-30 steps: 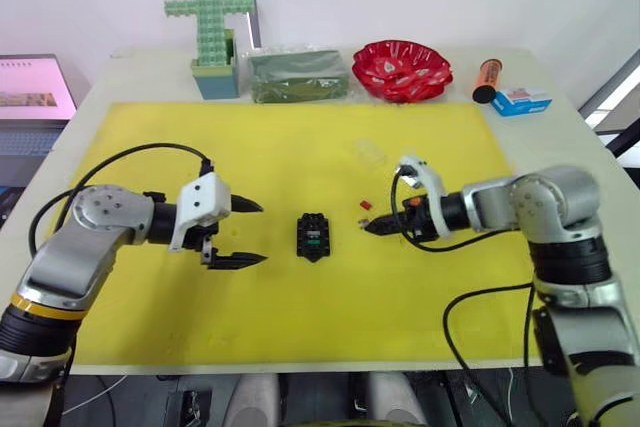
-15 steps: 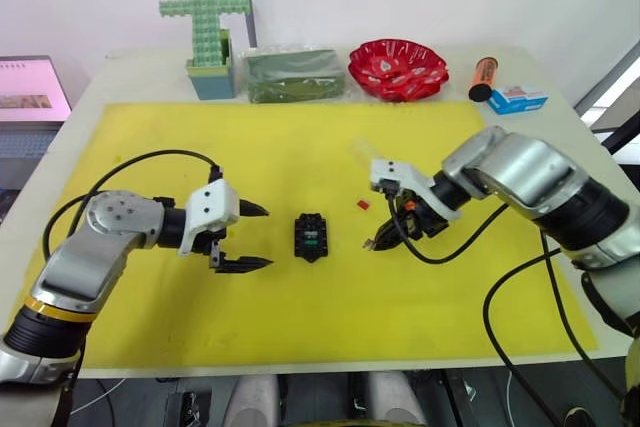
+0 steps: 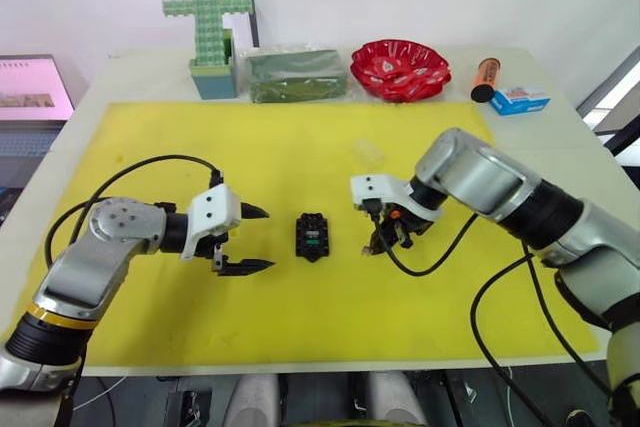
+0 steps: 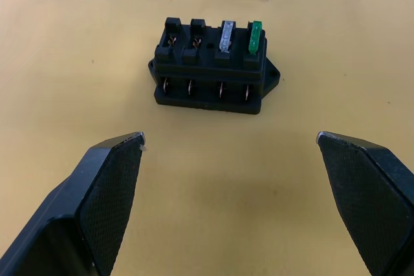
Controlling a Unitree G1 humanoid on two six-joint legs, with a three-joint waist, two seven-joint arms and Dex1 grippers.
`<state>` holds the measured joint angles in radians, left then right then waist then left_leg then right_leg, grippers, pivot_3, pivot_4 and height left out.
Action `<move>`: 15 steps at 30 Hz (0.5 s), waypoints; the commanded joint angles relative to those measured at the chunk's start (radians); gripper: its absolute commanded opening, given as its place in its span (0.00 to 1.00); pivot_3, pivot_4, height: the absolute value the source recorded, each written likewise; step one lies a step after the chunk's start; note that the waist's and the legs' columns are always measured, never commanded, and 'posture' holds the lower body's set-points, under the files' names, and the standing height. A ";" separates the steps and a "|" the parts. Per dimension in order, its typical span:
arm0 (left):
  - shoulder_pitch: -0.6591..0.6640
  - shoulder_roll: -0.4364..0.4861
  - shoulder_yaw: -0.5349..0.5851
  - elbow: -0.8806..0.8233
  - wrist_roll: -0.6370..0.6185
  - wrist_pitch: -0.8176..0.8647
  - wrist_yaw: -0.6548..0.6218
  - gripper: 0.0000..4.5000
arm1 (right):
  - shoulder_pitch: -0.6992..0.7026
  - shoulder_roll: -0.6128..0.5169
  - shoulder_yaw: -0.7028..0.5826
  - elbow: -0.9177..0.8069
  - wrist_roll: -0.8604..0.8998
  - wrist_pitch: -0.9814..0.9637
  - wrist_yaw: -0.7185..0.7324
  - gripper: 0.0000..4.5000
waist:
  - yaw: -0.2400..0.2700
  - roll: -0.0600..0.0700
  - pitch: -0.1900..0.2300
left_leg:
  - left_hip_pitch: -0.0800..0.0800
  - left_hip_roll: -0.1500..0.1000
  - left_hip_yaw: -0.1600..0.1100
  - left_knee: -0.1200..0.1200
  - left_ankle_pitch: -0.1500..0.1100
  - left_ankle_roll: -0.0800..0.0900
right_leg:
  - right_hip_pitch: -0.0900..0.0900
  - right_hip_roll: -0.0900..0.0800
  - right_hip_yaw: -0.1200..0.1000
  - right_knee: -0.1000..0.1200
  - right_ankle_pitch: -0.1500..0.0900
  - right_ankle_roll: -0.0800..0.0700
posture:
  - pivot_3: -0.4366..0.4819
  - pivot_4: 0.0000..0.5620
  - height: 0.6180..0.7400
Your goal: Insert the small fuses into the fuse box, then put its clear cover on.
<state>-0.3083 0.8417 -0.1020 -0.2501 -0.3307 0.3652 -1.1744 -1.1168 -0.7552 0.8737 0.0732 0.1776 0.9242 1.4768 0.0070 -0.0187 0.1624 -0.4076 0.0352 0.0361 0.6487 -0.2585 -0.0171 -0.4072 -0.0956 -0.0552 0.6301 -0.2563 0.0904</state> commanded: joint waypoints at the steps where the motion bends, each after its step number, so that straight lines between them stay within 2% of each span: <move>1: 0.005 0.002 0.011 -0.029 0.001 -0.015 0.006 1.00 | -0.022 0.013 -0.064 0.015 -0.008 0.013 0.008 0.23 | 0.000 0.000 0.000 | 0.000 0.000 0.000 0.000 0.000 0.000 | 0.000 0.000 0.000 0.000 0.000 0.000 | 0.48 0.27 1.00; 8: -0.012 -0.005 0.006 -0.016 0.001 -0.014 0.000 1.00 | -0.038 0.010 -0.157 0.001 0.014 0.082 0.009 0.74 | 0.003 0.000 0.000 | 0.000 0.000 0.000 0.000 0.000 0.000 | 0.000 0.000 0.000 0.000 0.000 0.000 | 0.48 0.27 1.00; 15: -0.046 0.014 0.015 0.006 -0.017 -0.015 -0.053 1.00 | 0.049 -0.068 -0.337 -0.090 0.119 0.271 -0.038 0.74 | 0.004 0.000 0.000 | 0.000 0.000 0.000 0.000 0.000 0.000 | 0.001 0.000 0.000 -0.001 0.000 0.000 | 0.48 0.27 1.00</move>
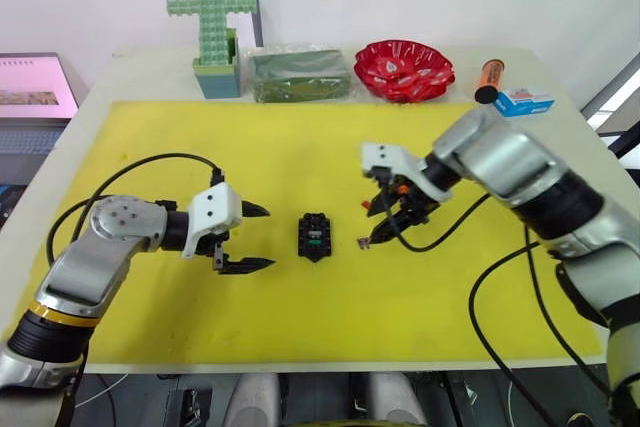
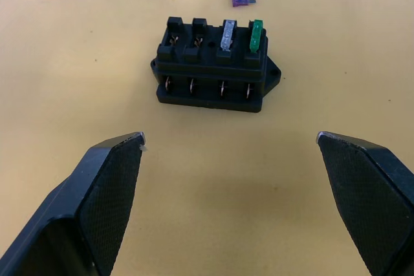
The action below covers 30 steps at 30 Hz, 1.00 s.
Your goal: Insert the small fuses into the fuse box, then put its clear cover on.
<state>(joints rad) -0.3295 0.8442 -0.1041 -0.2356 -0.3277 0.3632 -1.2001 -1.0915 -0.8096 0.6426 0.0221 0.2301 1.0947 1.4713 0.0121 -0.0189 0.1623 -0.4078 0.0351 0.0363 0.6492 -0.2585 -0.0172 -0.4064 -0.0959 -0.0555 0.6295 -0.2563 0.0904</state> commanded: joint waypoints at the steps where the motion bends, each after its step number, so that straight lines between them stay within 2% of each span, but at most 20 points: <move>1: -0.022 0.017 0.025 -0.008 -0.026 -0.015 -0.036 1.00 | 0.034 -0.004 -0.135 -0.044 0.085 0.140 -0.053 0.74 | -0.001 0.000 0.000 | 0.000 0.000 0.000 0.000 0.000 0.000 | 0.000 0.000 0.000 0.000 0.000 0.000 | 0.48 0.27 1.00; 7: -0.022 0.043 0.076 -0.068 -0.123 0.045 -0.081 1.00 | 0.135 0.050 -0.364 -0.017 0.199 0.333 -0.193 0.74 | -0.003 0.000 0.000 | 0.000 0.000 0.000 -0.001 0.000 0.000 | 0.000 0.000 0.000 0.000 0.000 0.000 | 0.48 0.27 1.00; 11: -0.027 0.063 0.097 -0.077 -0.151 0.060 -0.093 1.00 | 0.210 0.092 -0.449 -0.036 0.241 0.375 -0.283 0.74 | -0.001 0.000 0.000 | 0.000 0.000 0.000 0.000 0.000 0.000 | 0.001 0.000 0.000 0.000 0.000 0.000 | 0.48 0.27 1.00; 16: -0.038 0.060 0.099 -0.076 -0.172 0.058 -0.108 1.00 | 0.294 0.143 -0.497 -0.037 0.272 0.379 -0.384 0.74 | 0.001 0.000 0.000 | 0.000 0.000 -0.001 0.000 0.000 0.000 | 0.001 0.000 0.000 0.000 0.000 0.000 | 0.48 0.27 1.00; 20: -0.054 0.049 0.082 -0.086 -0.175 0.066 -0.104 1.00 | 0.339 0.147 -0.539 -0.036 0.304 0.367 -0.423 0.54 | 0.000 0.000 0.000 | 0.000 0.000 -0.001 0.000 0.000 0.000 | 0.001 0.000 0.000 0.000 0.000 0.000 | 0.48 0.27 1.00; 30: -0.062 0.050 0.060 -0.087 -0.156 0.050 -0.105 1.00 | 0.388 0.172 -0.542 -0.014 0.343 0.333 -0.487 0.54 | -0.002 0.000 0.000 | 0.001 0.000 -0.001 0.000 0.000 0.000 | 0.001 0.000 0.000 0.000 0.000 0.000 | 0.48 0.27 1.00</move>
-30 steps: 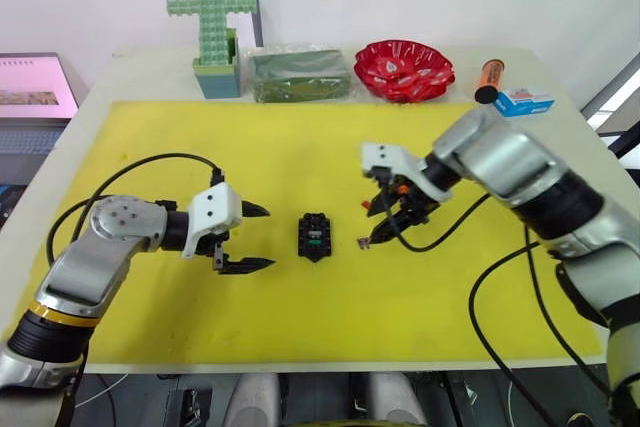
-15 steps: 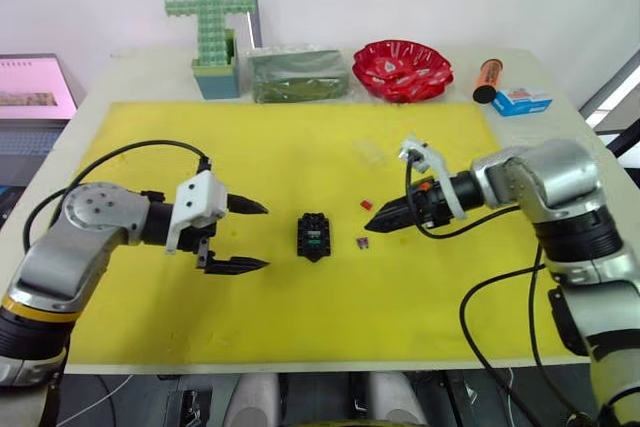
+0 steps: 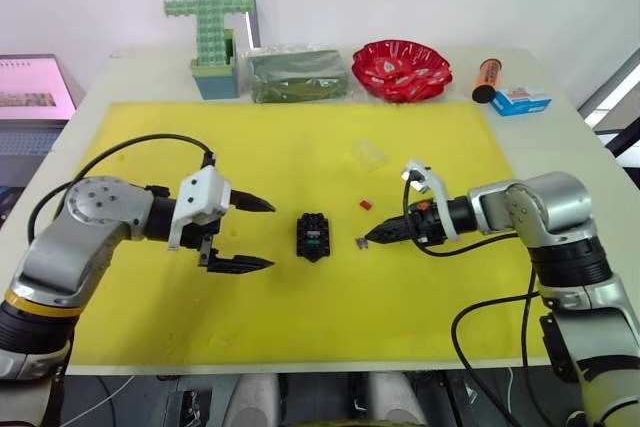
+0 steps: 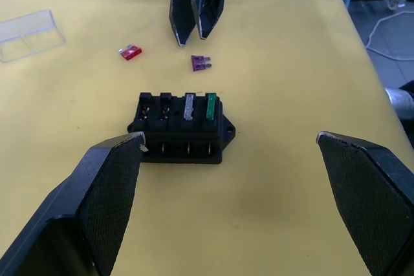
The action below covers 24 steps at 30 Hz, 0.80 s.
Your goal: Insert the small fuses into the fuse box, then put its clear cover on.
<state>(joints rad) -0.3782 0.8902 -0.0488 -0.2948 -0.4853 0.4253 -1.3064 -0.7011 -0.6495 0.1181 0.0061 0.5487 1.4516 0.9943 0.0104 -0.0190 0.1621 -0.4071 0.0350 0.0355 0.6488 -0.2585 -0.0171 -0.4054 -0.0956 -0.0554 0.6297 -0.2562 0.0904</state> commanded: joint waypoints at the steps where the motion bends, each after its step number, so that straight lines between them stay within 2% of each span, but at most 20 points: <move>1: -0.012 0.004 0.004 -0.029 0.003 -0.012 0.003 1.00 | -0.001 0.016 -0.017 0.004 0.030 -0.027 -0.013 0.54 | 0.000 0.000 0.000 | 0.000 0.000 0.000 0.000 0.000 0.000 | 0.000 0.000 0.000 0.000 0.000 0.000 | 0.48 0.27 1.00; 15: -0.001 0.005 -0.005 -0.038 0.037 -0.021 0.031 1.00 | 0.027 0.028 0.047 0.063 0.033 -0.071 -0.024 0.54 | 0.000 0.000 0.000 | 0.000 0.000 0.000 0.000 0.000 0.000 | 0.000 0.000 0.000 0.000 0.000 0.000 | 0.48 0.27 1.00; 24: 0.007 0.001 -0.005 -0.042 0.043 -0.021 0.038 1.00 | 0.048 0.020 0.038 0.018 0.079 -0.035 -0.015 0.54 | 0.001 0.000 0.000 | 0.000 0.000 0.000 0.000 0.000 0.000 | 0.000 0.000 0.000 0.000 0.000 0.000 | 0.48 0.27 1.00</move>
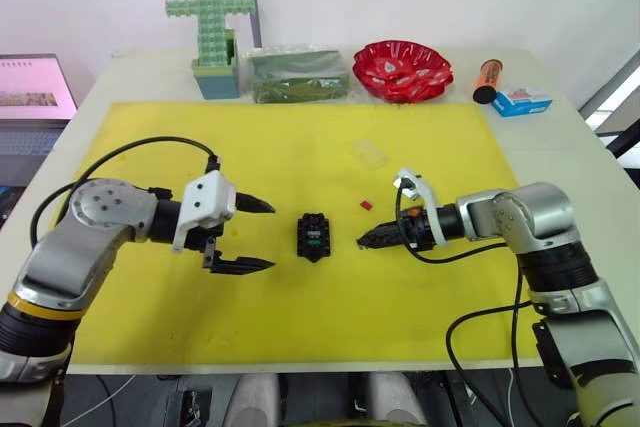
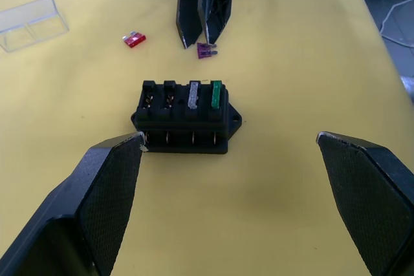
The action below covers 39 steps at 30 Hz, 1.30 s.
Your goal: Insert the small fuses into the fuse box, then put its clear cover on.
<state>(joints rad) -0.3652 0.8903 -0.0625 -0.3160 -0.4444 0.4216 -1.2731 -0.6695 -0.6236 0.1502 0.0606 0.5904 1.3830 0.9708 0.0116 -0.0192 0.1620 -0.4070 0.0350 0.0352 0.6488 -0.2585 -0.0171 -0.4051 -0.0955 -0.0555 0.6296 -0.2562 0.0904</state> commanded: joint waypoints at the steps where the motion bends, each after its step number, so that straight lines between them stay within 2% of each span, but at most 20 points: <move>1: -0.006 0.001 0.008 -0.020 0.002 -0.018 0.005 1.00 | 0.017 -0.006 0.004 -0.041 0.042 0.038 0.006 0.54 | 0.000 0.000 0.000 | 0.000 0.000 0.000 0.000 0.000 0.000 | 0.000 0.000 0.000 0.000 0.000 0.000 | 0.48 0.27 1.00; 14: -0.012 -0.011 -0.002 -0.004 0.024 -0.036 0.006 1.00 | 0.009 0.011 -0.002 0.000 0.040 0.031 -0.024 0.54 | -0.001 0.000 0.000 | 0.000 0.000 0.000 0.000 0.000 0.000 | 0.000 0.000 0.000 0.000 0.000 0.000 | 0.48 0.27 1.00; 17: -0.012 -0.012 -0.003 0.003 0.027 -0.041 0.006 1.00 | 0.008 0.019 0.000 0.003 0.040 0.029 -0.028 0.41 | -0.001 0.000 0.000 | 0.000 0.000 0.000 0.000 0.000 0.000 | 0.000 0.000 0.000 0.000 0.000 0.000 | 0.48 0.27 1.00; 21: -0.007 -0.014 -0.002 0.007 0.028 -0.048 0.007 1.00 | 0.001 0.021 0.003 0.011 0.041 0.024 -0.029 0.13 | -0.001 0.000 0.000 | 0.000 0.000 0.000 0.000 0.000 0.000 | 0.000 0.000 0.000 0.000 0.000 0.000 | 0.48 0.27 1.00; 32: 0.011 -0.015 -0.005 -0.003 0.043 -0.066 0.013 1.00 | -0.022 0.011 0.021 0.055 0.025 -0.003 -0.024 0.13 | -0.001 0.000 0.000 | 0.000 0.000 0.000 0.000 0.000 0.000 | 0.000 0.000 0.000 0.000 0.000 0.000 | 0.48 0.27 1.00; 35: 0.012 -0.016 -0.004 -0.004 0.043 -0.064 0.014 1.00 | -0.025 0.011 0.024 0.058 0.024 -0.006 -0.022 0.01 | -0.001 0.000 0.000 | 0.000 0.000 0.000 0.000 0.000 0.000 | 0.000 0.000 0.000 0.000 0.000 0.000 | 0.48 0.27 1.00; 39: 0.014 -0.017 -0.004 -0.004 0.045 -0.067 0.016 1.00 | -0.036 0.005 0.031 0.070 0.020 -0.012 -0.017 0.00 | -0.001 0.000 0.000 | 0.000 0.000 0.000 0.000 0.000 0.000 | 0.000 0.000 0.000 0.000 0.000 0.000 | 0.48 0.27 1.00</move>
<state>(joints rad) -0.3490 0.8725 -0.0664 -0.2957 -0.4016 0.3656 -1.2604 -0.6907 -0.6094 0.1809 0.1248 0.6118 1.3790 0.9521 0.0102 -0.0192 0.1619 -0.4069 0.0351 0.0352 0.6488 -0.2585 -0.0170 -0.4051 -0.0953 -0.0554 0.6296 -0.2562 0.0904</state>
